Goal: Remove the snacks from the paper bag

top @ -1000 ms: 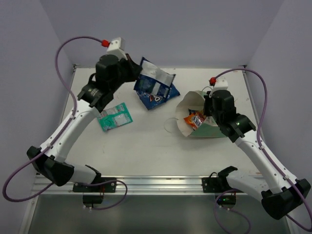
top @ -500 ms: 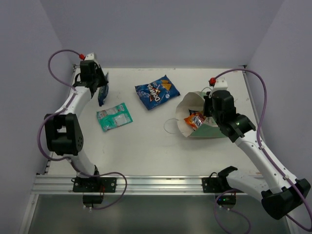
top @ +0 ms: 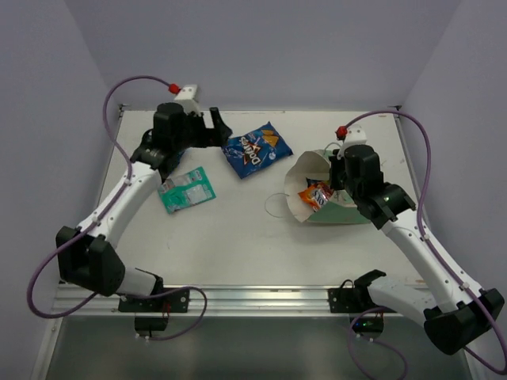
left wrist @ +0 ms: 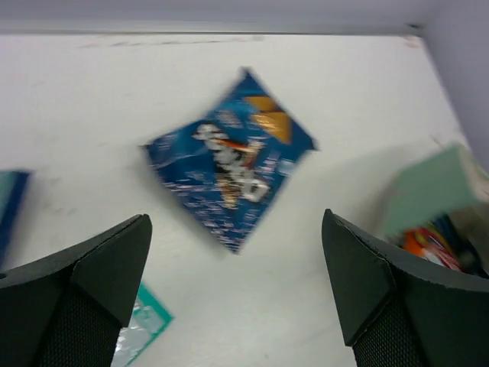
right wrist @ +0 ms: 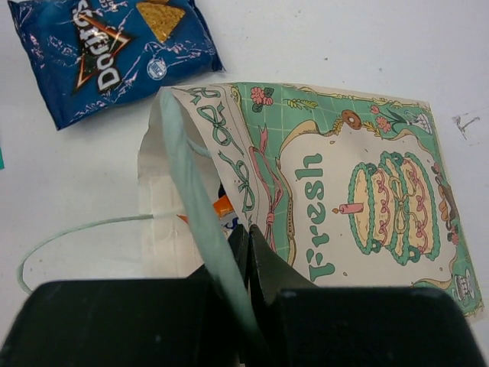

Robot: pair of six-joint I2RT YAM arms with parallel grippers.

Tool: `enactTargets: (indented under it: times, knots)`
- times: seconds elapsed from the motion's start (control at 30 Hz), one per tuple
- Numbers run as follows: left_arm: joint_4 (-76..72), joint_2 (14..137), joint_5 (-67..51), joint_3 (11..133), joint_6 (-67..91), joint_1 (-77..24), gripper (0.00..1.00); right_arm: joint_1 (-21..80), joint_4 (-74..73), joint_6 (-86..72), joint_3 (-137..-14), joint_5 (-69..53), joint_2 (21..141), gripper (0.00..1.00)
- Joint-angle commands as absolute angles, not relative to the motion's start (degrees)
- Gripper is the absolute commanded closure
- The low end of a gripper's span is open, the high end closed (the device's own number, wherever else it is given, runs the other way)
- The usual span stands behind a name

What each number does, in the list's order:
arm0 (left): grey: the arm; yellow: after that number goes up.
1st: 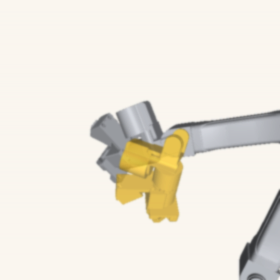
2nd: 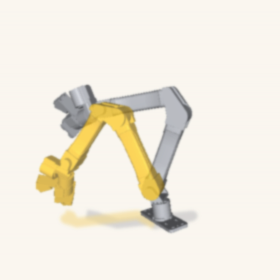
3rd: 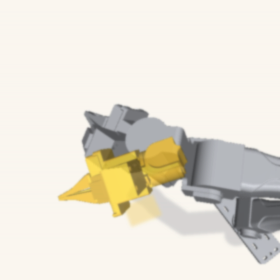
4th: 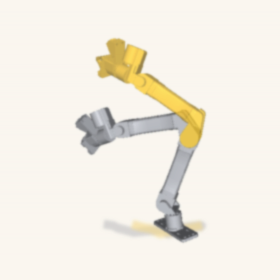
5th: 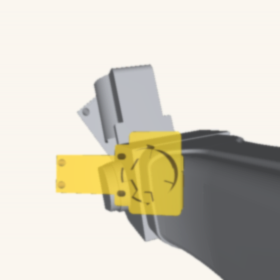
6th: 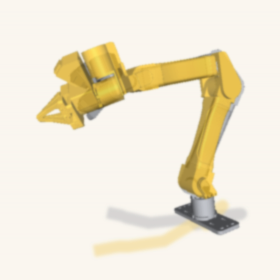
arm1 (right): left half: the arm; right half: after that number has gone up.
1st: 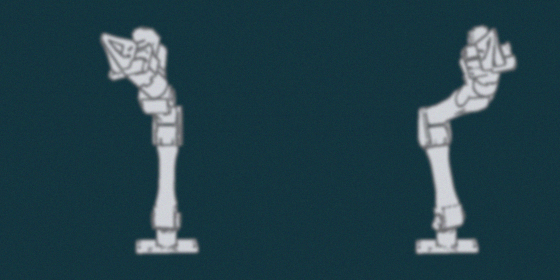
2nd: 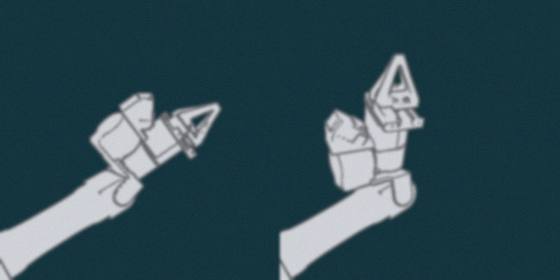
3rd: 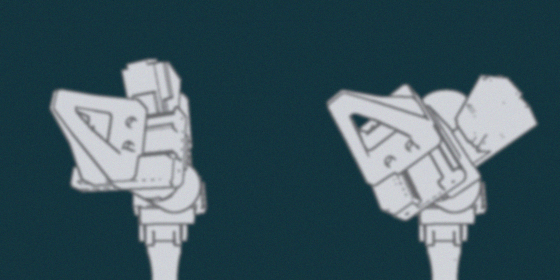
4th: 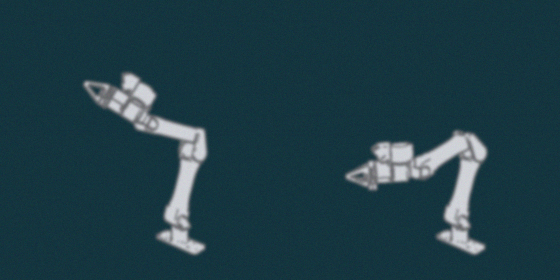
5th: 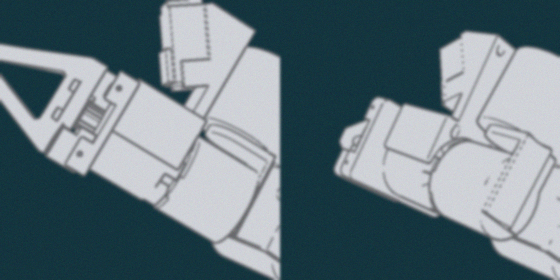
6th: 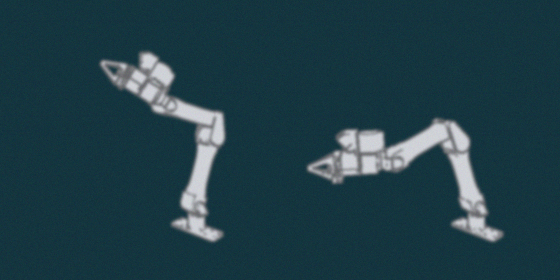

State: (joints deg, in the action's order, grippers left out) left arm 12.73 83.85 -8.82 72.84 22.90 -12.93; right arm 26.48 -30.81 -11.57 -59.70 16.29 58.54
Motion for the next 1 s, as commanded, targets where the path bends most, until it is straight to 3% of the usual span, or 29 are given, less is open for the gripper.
enactTargets:
  times: [0.0, 0.13, 0.23, 0.33, 0.83, 0.9, 0.97]
  knots:
    - [12.48, 79.81, -12.83, 71.54, 17.59, -25.28, 0.01, 26.19, -31.02, -8.01, -63.63, 12.49, 58.45, 1.0]
    - [11.96, 81.38, -11.78, 71.72, 11.78, -41.0, 0.03, 26.1, -31.64, -5.28, -63.98, 10.29, 57.4, 1.0]
    - [10.64, 83.58, -12.65, 72.25, 12.56, -46.56, 0.06, 26.19, -31.47, -3.35, -63.72, 8.62, 56.52, 1.0]
    - [9.05, 86.65, -12.92, 72.33, 12.22, -49.64, 0.11, 26.19, -31.47, -1.85, -63.11, 6.69, 56.08, 1.0]
    - [1.85, 104.32, -10.63, 76.63, 10.02, -53.26, 0.16, 26.1, -31.73, -0.88, -61.7, 0.35, 53.26, 1.0]
    - [1.76, 105.37, -10.9, 76.9, 10.11, -53.52, 0.24, 26.19, -31.9, -1.14, -61.52, 0.35, 52.91, 1.0]
    - [1.76, 105.38, -10.55, 76.73, 10.63, -53.61, 0.43, 26.1, -31.82, -1.23, -61.26, 0.35, 52.74, 1.0]
